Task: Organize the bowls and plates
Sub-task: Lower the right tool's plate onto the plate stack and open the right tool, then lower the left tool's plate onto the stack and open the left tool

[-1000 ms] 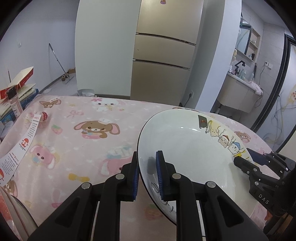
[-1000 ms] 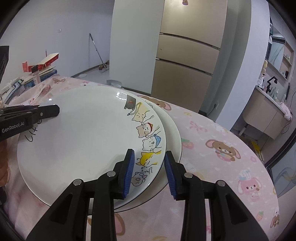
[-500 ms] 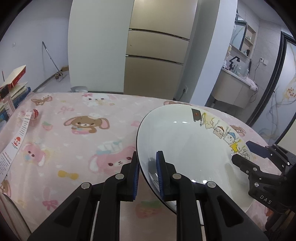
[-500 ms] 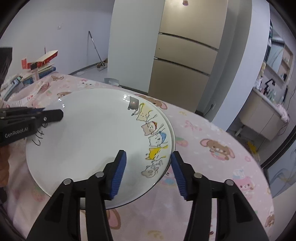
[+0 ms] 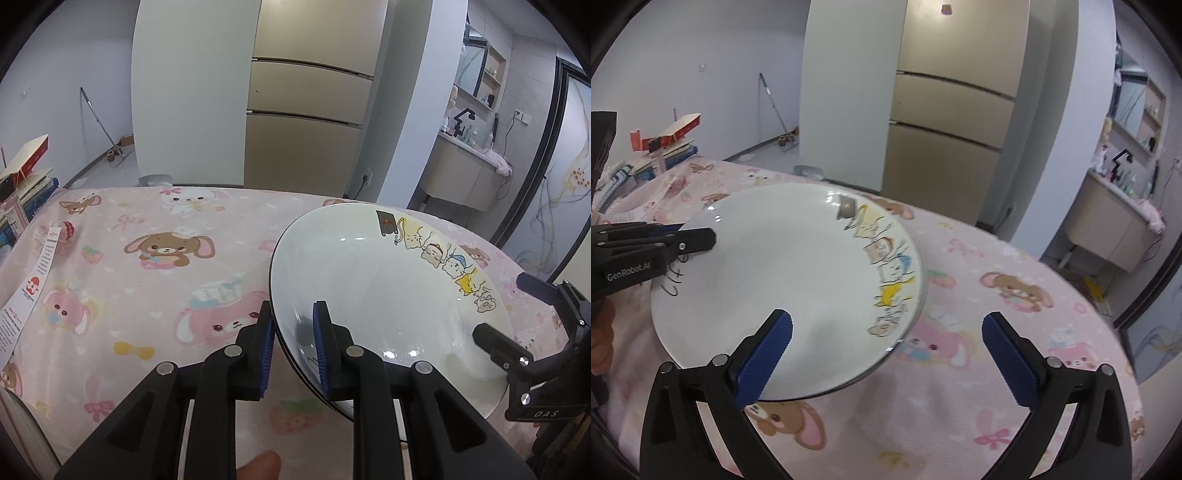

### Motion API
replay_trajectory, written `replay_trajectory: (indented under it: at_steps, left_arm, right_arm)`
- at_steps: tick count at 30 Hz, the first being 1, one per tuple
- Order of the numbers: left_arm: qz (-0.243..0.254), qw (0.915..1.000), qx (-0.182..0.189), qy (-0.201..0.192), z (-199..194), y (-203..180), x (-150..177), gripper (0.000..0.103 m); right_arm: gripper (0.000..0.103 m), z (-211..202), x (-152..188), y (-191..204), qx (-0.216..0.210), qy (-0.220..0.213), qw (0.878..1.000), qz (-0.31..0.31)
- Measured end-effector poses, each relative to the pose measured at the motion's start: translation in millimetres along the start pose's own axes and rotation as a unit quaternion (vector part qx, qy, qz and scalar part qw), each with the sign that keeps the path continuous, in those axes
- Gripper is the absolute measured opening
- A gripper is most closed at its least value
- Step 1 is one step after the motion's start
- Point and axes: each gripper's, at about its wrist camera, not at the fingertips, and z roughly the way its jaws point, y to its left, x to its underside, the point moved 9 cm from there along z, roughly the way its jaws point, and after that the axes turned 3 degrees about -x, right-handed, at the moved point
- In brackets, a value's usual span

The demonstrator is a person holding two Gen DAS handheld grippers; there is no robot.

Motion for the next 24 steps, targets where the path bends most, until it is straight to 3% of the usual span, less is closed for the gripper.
replay_trajectory:
  at_steps: [2,3,4,5,6,10,13,21,24]
  left_arm:
    - [0.004,1.0000,0.002,0.001,0.4,-0.4,0.0,0.027]
    - [0.008,1.0000,0.003,0.004,1.1,-1.5,0.5,0.046]
    - [0.009,0.9999,0.000,0.007,2.1,-1.6,1.4,0.083]
    - [0.011,0.9999,-0.008,0.007,3.0,-1.2,2.1,0.098]
    - [0.012,0.9998,-0.014,0.001,2.3,-0.9,1.6,0.103]
    - [0.021,0.9994,-0.028,-0.007,2.0,-0.4,0.9,0.103]
    - [0.032,0.9983,-0.045,0.019,13.4,1.5,9.1,0.103]
    - [0.027,0.9986,-0.035,0.029,18.9,1.5,13.6,0.103]
    - [0.022,0.9991,-0.033,0.018,14.5,2.4,9.6,0.103]
  right_arm:
    - [0.102,-2.7,-0.4,-4.0,0.006,-0.005,1.000,0.002]
    - [0.102,-2.6,0.2,-5.6,0.007,-0.006,1.000,0.004]
    - [0.102,-1.7,1.0,-6.8,0.006,-0.004,1.000,0.006]
    - [0.102,-0.5,1.5,-7.4,0.003,-0.003,1.000,0.008]
    - [0.102,1.5,2.9,-7.2,-0.003,0.000,1.000,0.011]
    - [0.102,7.2,6.5,-7.5,-0.019,0.006,0.999,0.026]
    - [0.103,9.3,7.8,-7.9,-0.020,0.007,0.999,0.028]
    - [0.103,14.3,9.3,-11.1,-0.023,0.014,0.999,0.040]
    - [0.103,9.1,5.8,-11.7,-0.027,-0.003,0.999,0.041]
